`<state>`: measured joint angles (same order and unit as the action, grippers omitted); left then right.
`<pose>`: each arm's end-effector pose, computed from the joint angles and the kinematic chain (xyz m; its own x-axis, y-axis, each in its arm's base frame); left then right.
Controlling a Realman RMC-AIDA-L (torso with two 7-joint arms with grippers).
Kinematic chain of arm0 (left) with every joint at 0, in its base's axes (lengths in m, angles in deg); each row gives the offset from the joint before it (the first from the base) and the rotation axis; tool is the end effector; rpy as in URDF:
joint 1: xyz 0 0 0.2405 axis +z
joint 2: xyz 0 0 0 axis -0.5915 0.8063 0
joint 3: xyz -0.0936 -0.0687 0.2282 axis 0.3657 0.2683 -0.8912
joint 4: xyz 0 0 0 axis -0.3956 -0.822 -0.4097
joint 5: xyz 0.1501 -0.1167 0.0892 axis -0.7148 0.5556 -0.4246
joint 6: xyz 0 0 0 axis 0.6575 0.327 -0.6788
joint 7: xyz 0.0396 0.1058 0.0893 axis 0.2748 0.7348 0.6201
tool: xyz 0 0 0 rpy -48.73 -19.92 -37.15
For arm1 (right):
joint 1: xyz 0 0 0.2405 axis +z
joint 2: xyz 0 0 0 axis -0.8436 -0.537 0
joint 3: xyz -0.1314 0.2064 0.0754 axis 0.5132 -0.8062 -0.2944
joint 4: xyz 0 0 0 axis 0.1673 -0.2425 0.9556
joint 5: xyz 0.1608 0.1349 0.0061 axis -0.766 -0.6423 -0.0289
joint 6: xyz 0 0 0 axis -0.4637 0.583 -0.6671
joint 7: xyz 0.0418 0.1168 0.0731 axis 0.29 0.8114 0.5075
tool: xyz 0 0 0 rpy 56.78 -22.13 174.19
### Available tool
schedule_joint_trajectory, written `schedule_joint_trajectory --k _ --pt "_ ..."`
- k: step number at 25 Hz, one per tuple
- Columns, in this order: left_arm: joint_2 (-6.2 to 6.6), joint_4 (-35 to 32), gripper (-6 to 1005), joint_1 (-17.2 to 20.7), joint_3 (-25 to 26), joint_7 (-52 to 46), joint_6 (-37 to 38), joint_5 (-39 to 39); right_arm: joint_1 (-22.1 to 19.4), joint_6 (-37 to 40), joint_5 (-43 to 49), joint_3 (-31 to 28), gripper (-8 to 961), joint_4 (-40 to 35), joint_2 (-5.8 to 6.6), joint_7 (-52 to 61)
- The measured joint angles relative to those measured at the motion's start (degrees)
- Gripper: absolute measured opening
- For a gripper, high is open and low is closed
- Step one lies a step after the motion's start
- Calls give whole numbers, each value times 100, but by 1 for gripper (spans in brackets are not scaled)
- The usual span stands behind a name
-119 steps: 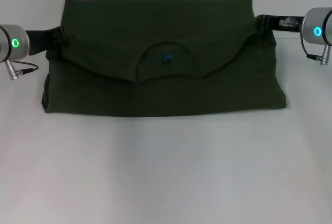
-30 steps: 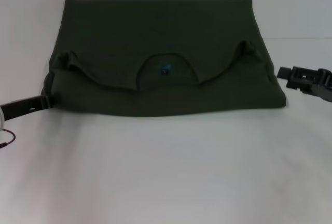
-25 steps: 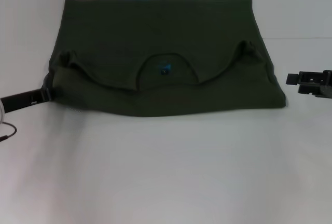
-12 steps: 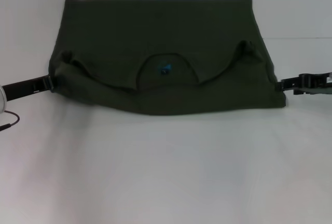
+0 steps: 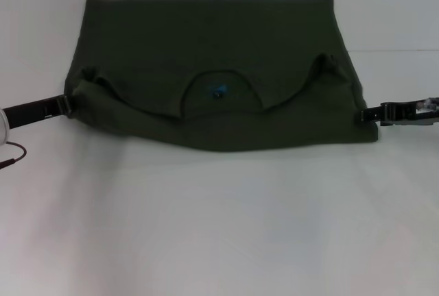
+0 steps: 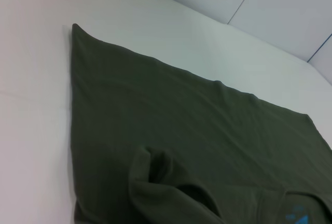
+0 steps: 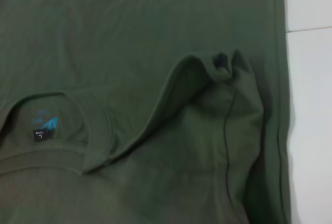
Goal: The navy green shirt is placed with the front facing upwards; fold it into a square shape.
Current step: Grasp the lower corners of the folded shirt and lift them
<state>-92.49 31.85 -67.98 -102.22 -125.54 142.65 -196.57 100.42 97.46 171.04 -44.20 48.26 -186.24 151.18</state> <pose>-0.3123 0.3972 0.0399 0.3300 0.6479 0.6866 0.9428 -0.1896 -0.2743 0.2910 0.4277 0.0285 0.3756 -0.8260 -0.4203 -0.8953 -0.2061 -0.3951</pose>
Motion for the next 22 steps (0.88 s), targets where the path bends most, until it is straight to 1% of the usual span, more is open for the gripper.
schedule_joint_trajectory --k 4,9,15,20,22 --pt "-17 0 25 -11 0 0 -12 0 14 -270 3 84 605 75 -109 -38" --pt "-29 0 26 -17 0 0 -14 0 99 -560 6 237 597 306 -137 1" --pt "-41 4 26 -14 0 0 -15 -1 142 -514 -17 270 587 276 -165 39" --pt "-42 4 25 0 0 0 -14 3 142 -499 -11 269 349 271 -168 41" --pt "-42 4 25 2 0 0 -2 5 132 -483 -13 249 273 261 -167 41"
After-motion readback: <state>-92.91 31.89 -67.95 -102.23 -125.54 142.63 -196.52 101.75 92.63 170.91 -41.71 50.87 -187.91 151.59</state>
